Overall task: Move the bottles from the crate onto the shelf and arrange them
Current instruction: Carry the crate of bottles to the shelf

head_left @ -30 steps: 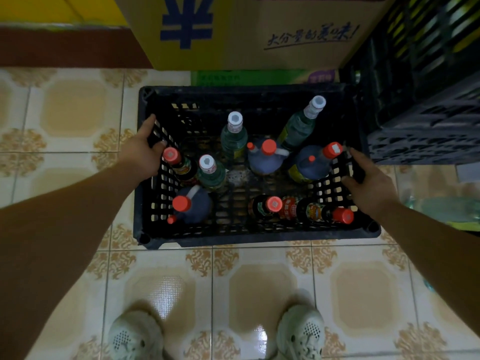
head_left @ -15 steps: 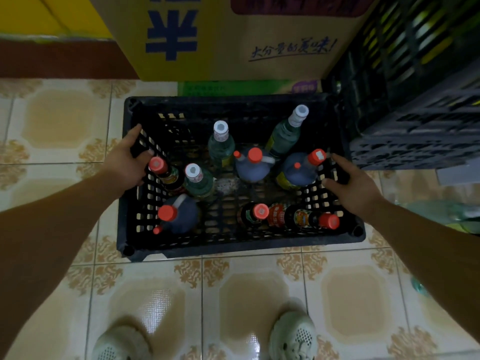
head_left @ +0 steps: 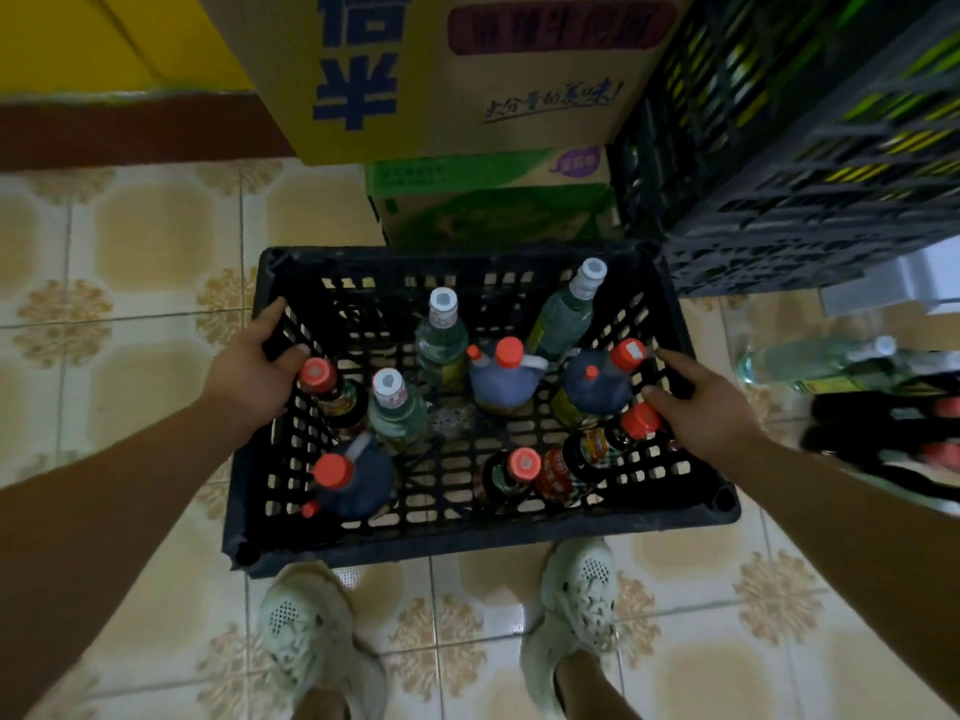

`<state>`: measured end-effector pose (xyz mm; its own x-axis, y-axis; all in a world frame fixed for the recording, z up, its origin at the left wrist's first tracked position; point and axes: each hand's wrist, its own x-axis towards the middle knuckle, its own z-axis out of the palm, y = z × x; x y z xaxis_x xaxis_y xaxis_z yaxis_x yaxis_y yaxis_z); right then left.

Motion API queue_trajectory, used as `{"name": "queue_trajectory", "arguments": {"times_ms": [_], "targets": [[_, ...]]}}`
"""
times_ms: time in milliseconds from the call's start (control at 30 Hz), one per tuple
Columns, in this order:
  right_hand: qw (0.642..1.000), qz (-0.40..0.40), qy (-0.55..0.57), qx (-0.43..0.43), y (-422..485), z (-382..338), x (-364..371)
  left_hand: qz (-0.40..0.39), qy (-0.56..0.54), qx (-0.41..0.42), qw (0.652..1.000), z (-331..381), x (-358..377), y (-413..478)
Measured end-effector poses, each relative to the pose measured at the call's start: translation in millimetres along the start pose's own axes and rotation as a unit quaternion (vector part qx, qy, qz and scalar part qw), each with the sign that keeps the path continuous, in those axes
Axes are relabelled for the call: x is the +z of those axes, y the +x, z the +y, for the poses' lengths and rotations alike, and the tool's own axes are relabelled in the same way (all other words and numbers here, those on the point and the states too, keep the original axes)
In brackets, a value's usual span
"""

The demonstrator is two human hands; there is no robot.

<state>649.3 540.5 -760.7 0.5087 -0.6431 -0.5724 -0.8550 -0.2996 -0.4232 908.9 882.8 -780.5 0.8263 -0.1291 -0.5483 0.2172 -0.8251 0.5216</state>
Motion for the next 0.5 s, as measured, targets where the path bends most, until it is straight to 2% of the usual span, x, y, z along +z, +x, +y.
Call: {"name": "queue_trajectory", "arguments": {"times_ms": [333,500], "targets": [[0.998,0.051,0.030,0.023,-128,-27,-87,-0.016,0.020,0.063,0.998,69,-80,-86],[0.989,0.112,0.064,0.065,-230,-47,-145,-0.028,0.028,0.151,0.988,135,-133,-142]]}}
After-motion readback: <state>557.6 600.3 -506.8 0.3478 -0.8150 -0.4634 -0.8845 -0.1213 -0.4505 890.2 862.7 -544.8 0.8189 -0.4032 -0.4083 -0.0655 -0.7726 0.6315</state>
